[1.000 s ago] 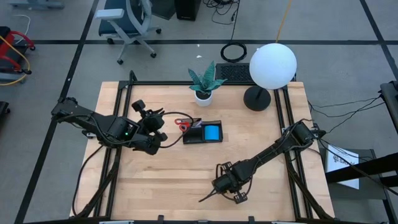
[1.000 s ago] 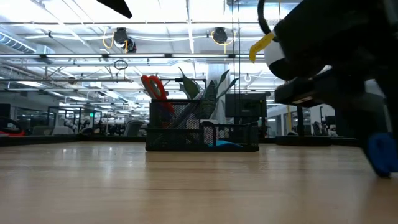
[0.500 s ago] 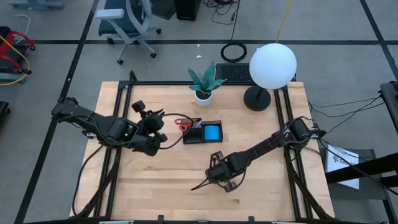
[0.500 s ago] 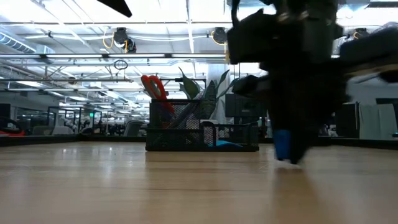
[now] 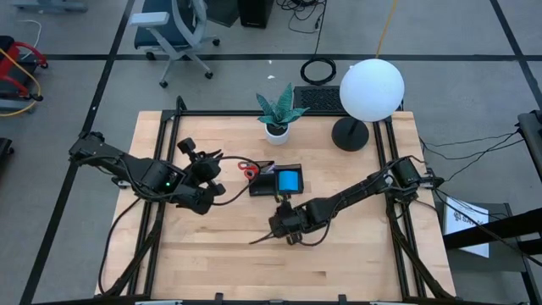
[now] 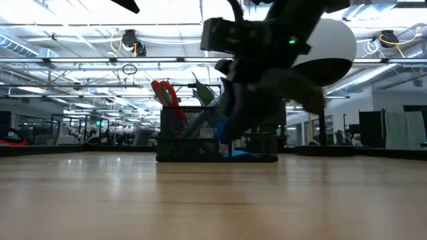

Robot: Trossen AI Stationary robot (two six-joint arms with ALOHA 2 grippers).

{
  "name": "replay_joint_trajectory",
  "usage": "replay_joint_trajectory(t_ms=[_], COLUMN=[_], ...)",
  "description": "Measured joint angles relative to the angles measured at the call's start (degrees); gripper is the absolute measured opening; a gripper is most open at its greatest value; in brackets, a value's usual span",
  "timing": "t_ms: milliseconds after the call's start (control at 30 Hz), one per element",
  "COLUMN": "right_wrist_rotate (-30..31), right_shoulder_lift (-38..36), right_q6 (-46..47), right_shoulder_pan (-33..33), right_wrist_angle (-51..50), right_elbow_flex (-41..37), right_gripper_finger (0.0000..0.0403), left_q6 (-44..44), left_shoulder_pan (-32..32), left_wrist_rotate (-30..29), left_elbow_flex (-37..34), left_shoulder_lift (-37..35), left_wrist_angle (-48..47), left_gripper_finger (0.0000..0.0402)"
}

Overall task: Pick and place office supplies into organizer
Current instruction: Put the blue eraser into the bottom left section of the desk organizer

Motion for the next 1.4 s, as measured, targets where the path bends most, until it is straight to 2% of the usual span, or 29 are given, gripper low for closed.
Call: replay_joint_trajectory(t_ms=[133,300,467,833,1000,1167,1400], right_wrist_rotate=[6.77,10.2,10.13,10.05,10.05,10.01,10.01], right_shoulder_lift=[0.0,-0.01,-0.02,-0.04,-0.04,-0.04,-0.04], right_q6=[-2.7,-6.25,-8.26,-6.72,-6.1,-4.58,-5.2], right_shoulder_pan=[-1.7,-4.41,-7.3,-11.81,-12.0,-11.96,-11.81], right_wrist_angle=[2.76,8.45,12.29,12.25,12.21,12.19,12.08], right_elbow_flex=[0.02,0.02,0.02,0.02,0.02,0.02,0.02], right_gripper_finger=[0.0042,0.0042,0.0042,0.0042,0.0045,0.0072,0.0073], left_q6=[-0.04,0.28,0.28,0.44,0.92,0.94,0.94], left_shoulder_pan=[-0.45,-0.91,-0.87,-0.87,-0.87,-0.87,-0.87], left_wrist_rotate=[0.26,0.28,0.28,0.3,0.3,0.3,0.32], left_elbow_flex=[0.0,0.0,0.0,0.0,0.0,0.0,0.0], left_shoulder_lift=[-0.29,-0.28,-0.28,-0.28,-0.28,-0.28,-0.28], left_wrist_angle=[0.0,-0.01,-0.02,-0.04,-0.04,-0.04,-0.04], left_gripper_finger=[0.0051,0.0051,0.0051,0.0051,0.0051,0.0051,0.0051])
